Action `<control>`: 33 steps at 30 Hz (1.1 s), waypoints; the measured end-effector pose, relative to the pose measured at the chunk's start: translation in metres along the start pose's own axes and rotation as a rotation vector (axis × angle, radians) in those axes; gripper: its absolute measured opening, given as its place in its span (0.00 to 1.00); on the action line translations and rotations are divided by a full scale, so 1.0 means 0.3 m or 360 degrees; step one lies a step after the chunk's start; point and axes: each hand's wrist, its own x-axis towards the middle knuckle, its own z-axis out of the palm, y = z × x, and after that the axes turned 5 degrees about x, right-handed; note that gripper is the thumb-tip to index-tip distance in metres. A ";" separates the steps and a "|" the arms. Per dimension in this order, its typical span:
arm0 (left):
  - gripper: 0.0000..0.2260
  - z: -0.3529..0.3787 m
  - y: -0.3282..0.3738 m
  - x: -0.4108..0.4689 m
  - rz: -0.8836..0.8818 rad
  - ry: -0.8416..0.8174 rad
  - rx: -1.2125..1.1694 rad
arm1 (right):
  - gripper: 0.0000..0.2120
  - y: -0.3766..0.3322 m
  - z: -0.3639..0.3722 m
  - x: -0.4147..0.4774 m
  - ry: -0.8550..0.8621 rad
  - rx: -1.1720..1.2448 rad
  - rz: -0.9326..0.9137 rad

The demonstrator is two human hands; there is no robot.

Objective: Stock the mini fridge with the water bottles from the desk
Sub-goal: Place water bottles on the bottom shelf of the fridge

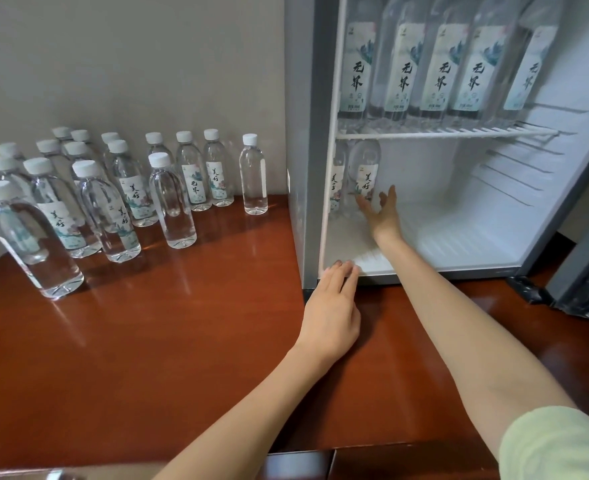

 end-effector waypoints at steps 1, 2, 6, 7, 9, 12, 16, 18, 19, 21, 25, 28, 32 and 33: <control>0.26 -0.003 0.001 -0.001 -0.0001 -0.0008 -0.0010 | 0.43 0.002 -0.008 -0.017 -0.0004 0.0028 0.0007; 0.26 -0.006 0.001 -0.001 -0.0002 -0.0012 -0.0025 | 0.42 0.005 -0.018 -0.038 -0.0015 0.0049 0.0004; 0.25 -0.030 0.009 -0.019 -0.0096 0.0015 -0.0122 | 0.28 0.004 -0.070 -0.142 -0.0044 0.0060 -0.0062; 0.25 -0.038 0.010 -0.033 -0.0131 0.0026 -0.0151 | 0.24 -0.003 -0.083 -0.169 -0.0055 0.0069 -0.0065; 0.24 -0.060 0.008 -0.071 -0.0187 0.0055 -0.0211 | 0.18 -0.022 -0.102 -0.230 -0.0071 0.0178 -0.0051; 0.22 -0.115 -0.016 -0.136 -0.0261 0.0198 -0.0313 | 0.14 -0.061 -0.089 -0.366 -0.0032 0.0359 -0.0154; 0.21 -0.216 -0.114 -0.217 -0.0511 0.0386 -0.0423 | 0.16 -0.114 -0.001 -0.597 0.0135 0.0440 -0.0505; 0.20 -0.264 -0.184 -0.259 -0.0724 0.0462 -0.0457 | 0.16 -0.154 0.072 -0.703 0.0000 0.0444 -0.0631; 0.19 -0.286 -0.222 -0.279 -0.0829 0.0488 -0.0459 | 0.16 -0.173 0.115 -0.746 -0.0103 0.0443 -0.0675; 0.19 -0.329 -0.300 -0.313 -0.1012 0.0505 -0.0475 | 0.16 -0.199 0.211 -0.801 -0.0315 0.0418 -0.0686; 0.18 -0.391 -0.396 -0.353 -0.1207 0.0562 -0.0621 | 0.17 -0.166 0.395 -0.835 -0.0595 0.0399 -0.0355; 0.19 -0.395 -0.417 -0.346 -0.1195 0.0601 -0.0700 | 0.18 -0.100 0.485 -0.823 -0.0575 0.0441 -0.0083; 0.19 -0.379 -0.448 -0.284 -0.1231 0.0611 -0.0780 | 0.15 -0.060 0.532 -0.755 -0.0545 0.0338 -0.0077; 0.18 -0.374 -0.459 -0.265 -0.1239 0.0609 -0.0794 | 0.13 -0.054 0.537 -0.732 -0.0527 0.0313 -0.0093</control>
